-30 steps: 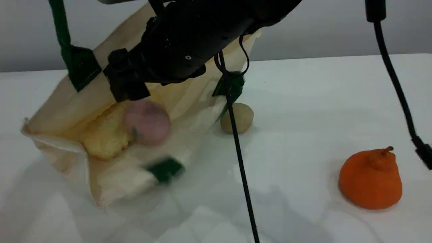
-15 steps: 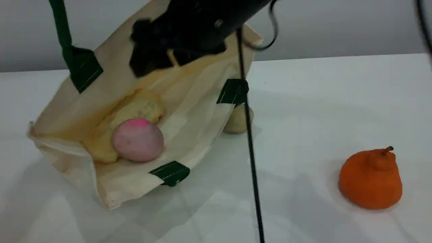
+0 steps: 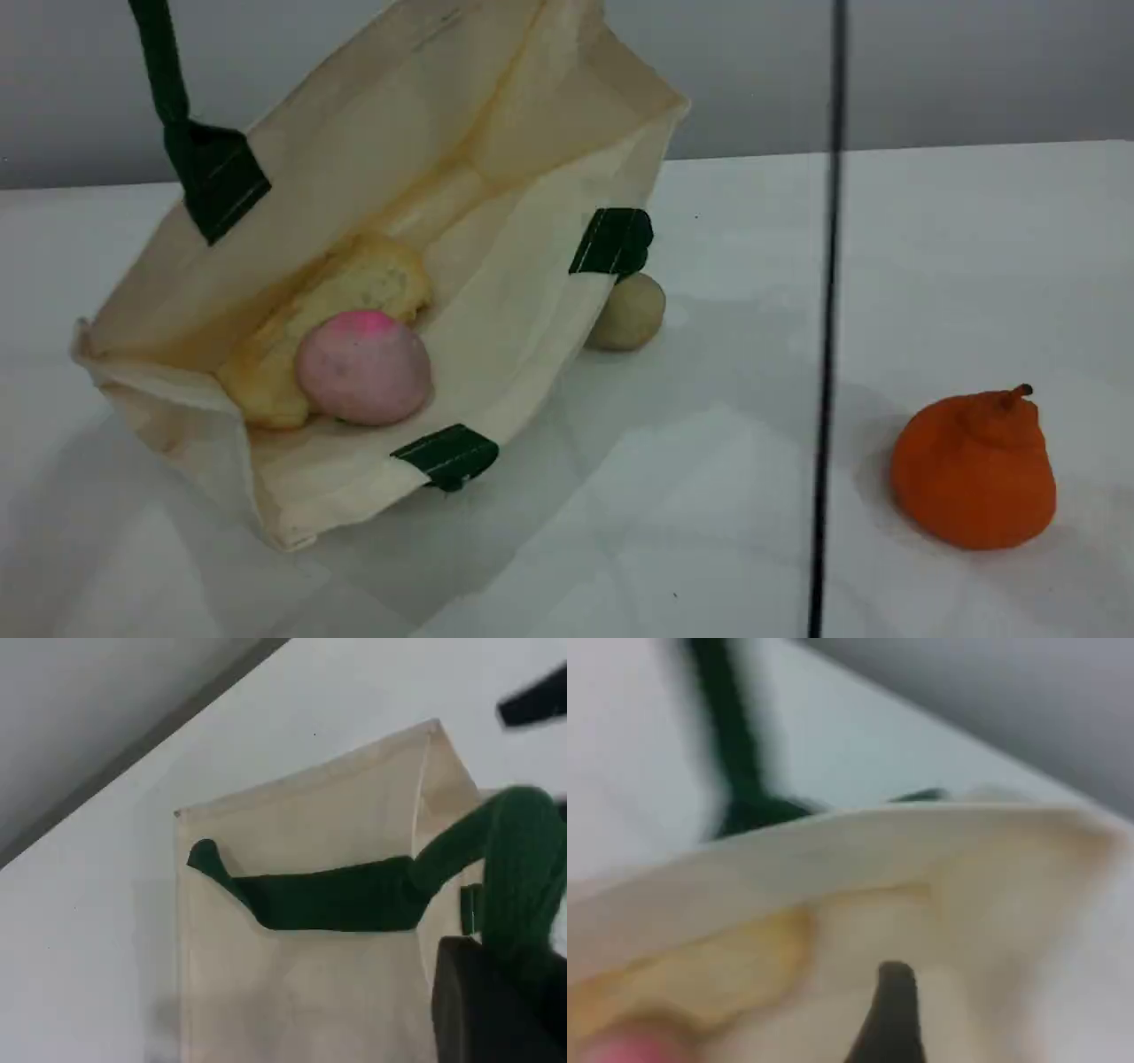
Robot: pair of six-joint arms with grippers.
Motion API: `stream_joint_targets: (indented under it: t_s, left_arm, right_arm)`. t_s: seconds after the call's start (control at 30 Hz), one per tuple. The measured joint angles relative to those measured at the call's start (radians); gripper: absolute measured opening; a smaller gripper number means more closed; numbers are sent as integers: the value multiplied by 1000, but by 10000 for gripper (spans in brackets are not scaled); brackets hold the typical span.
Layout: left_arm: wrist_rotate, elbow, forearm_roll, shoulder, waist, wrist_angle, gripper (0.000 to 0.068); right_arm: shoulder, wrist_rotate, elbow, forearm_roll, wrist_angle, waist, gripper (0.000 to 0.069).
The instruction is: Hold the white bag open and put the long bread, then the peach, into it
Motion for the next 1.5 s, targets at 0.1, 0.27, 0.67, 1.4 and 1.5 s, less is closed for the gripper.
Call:
stream_joint_targets:
  t_s: [0.1, 0.27, 0.67, 1.4, 1.5]
  left_arm:
    - [0, 0, -1, 0, 0, 0, 90]
    - [0, 0, -3, 0, 0, 0, 90]
    - [-7, 0, -13, 0, 0, -1, 121]
    - [-177, 0, 98, -5, 0, -3, 500]
    - [-234, 0, 184, -23, 0, -2, 502]
  right_arm:
    - [1, 43, 0, -52, 2, -79, 590]
    - [1, 91, 0, -97, 19, -209, 590]
    - [2, 110, 0, -94, 39, -287, 590]
    - [-124, 119, -9, -114, 101, -287, 590]
    - [-195, 172, -9, -149, 142, -287, 590]
